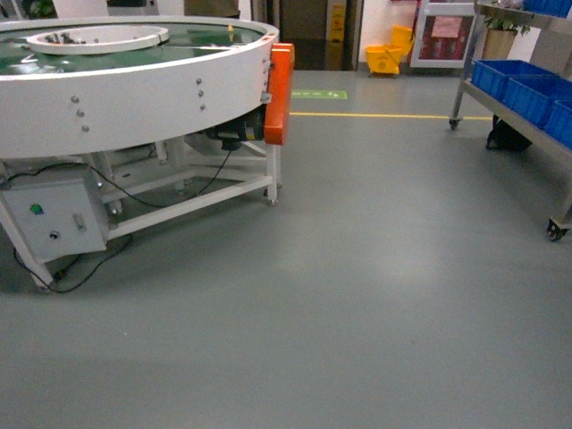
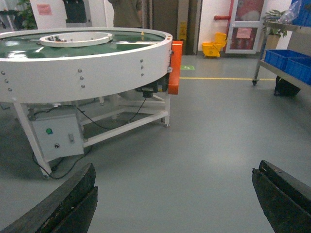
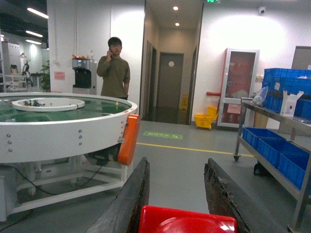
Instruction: Pick red block from blue box to shelf
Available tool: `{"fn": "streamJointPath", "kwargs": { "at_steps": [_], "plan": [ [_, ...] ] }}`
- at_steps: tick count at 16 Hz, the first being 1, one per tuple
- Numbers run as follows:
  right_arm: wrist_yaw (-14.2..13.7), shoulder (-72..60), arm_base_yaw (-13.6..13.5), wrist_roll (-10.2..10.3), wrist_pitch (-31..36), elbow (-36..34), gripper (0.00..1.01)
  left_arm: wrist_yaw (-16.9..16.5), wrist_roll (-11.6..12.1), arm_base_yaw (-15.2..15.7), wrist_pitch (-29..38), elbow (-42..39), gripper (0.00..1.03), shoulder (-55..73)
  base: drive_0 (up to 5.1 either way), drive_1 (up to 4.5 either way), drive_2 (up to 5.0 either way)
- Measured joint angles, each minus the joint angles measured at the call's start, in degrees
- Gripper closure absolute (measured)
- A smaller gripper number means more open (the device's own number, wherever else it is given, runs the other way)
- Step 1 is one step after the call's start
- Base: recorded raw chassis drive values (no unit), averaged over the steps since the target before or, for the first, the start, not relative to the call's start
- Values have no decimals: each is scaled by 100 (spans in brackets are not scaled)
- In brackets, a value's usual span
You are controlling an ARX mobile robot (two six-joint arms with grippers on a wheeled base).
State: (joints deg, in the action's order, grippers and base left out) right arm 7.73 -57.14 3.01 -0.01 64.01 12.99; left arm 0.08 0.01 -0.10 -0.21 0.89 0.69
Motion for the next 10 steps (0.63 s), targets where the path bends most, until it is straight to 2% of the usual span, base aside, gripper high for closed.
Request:
{"fn": "streamJointPath", "kwargs": {
  "at_steps": [10],
  "plan": [
    [-2, -9, 2, 0, -17, 0, 73, -4, 0, 9, -11, 0, 5, 0, 2, 423, -420]
  ]
}}
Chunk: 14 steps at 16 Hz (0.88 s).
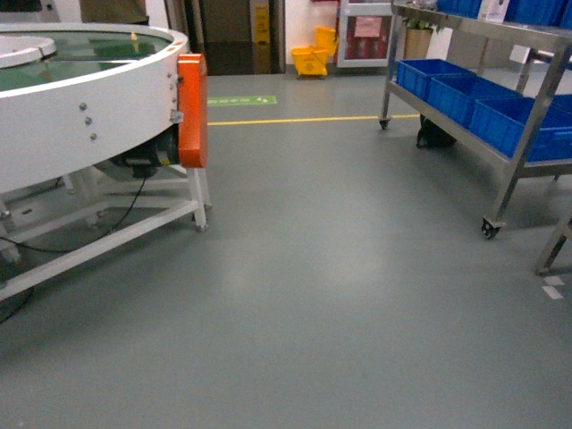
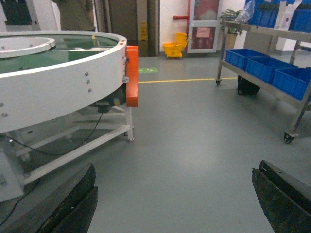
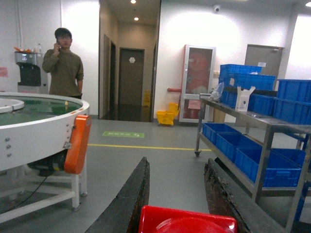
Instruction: Pick red block from blue box to shelf
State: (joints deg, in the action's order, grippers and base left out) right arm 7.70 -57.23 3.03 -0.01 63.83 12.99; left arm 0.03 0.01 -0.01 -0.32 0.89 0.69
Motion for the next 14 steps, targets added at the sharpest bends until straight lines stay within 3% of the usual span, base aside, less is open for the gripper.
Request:
{"fn": "streamJointPath", "kwargs": {
  "at_steps": [14],
  "plan": [
    [-13, 2, 0, 0, 7, 0, 73, 2, 0, 0, 2, 0, 5, 0, -122, 287, -531]
  ]
}}
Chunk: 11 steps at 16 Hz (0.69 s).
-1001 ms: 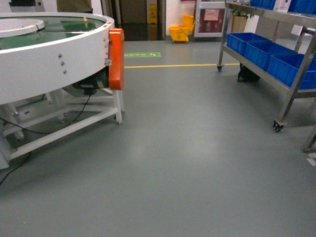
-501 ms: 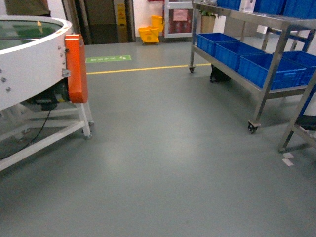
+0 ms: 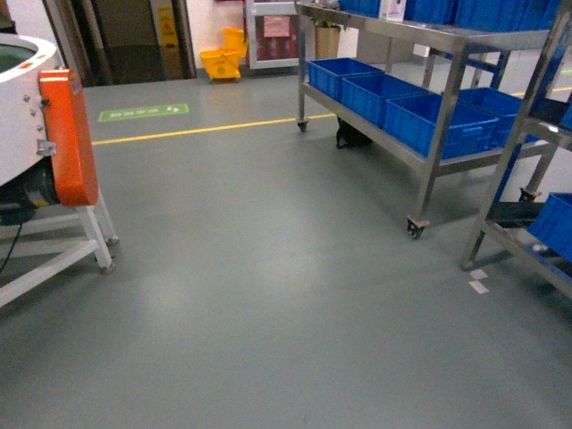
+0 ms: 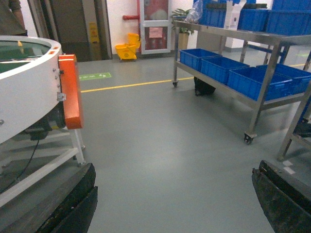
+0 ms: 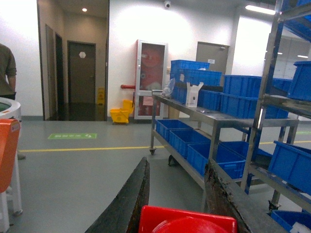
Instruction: Pick red block from blue box to shelf
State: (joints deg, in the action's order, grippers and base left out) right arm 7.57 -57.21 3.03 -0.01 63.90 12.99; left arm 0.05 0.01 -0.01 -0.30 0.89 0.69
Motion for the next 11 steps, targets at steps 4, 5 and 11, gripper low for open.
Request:
{"fn": "streamJointPath", "kwargs": {
  "at_steps": [4, 5, 11],
  "plan": [
    [2, 0, 0, 0, 4, 0, 73, -2, 0, 0, 0, 0, 5, 0, -130, 266, -525],
    [0, 0, 0, 0, 4, 0, 73, -2, 0, 0, -2, 0, 5, 0, -130, 266, -525],
    [2, 0, 0, 0, 4, 0, 73, -2, 0, 0, 0, 0, 5, 0, -130, 266, -525]
  ]
}}
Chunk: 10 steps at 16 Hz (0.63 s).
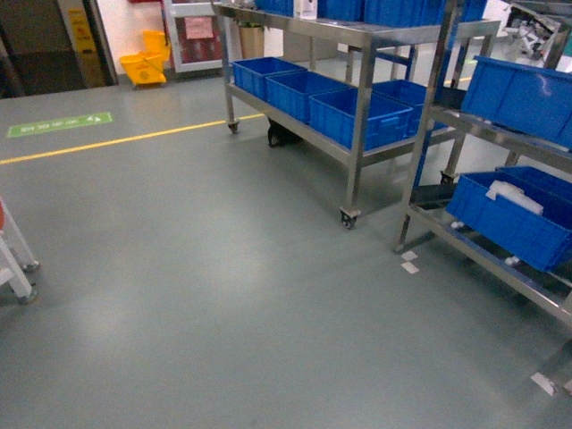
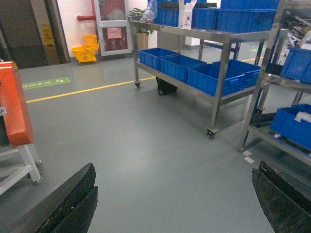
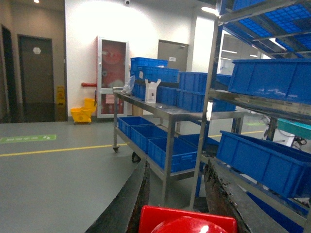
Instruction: Pick red block from blue box to shelf
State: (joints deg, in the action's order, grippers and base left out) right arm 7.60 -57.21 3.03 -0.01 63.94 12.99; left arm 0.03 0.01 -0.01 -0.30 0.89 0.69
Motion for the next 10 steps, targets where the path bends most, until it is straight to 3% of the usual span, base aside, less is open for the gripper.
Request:
{"fn": "streamJointPath", "kwargs": {
  "at_steps": [10],
  "plan": [
    [0, 0, 0, 0, -2, 0, 73, 0, 0, 0, 0, 0, 5, 0, -130, 266, -525]
  ]
}}
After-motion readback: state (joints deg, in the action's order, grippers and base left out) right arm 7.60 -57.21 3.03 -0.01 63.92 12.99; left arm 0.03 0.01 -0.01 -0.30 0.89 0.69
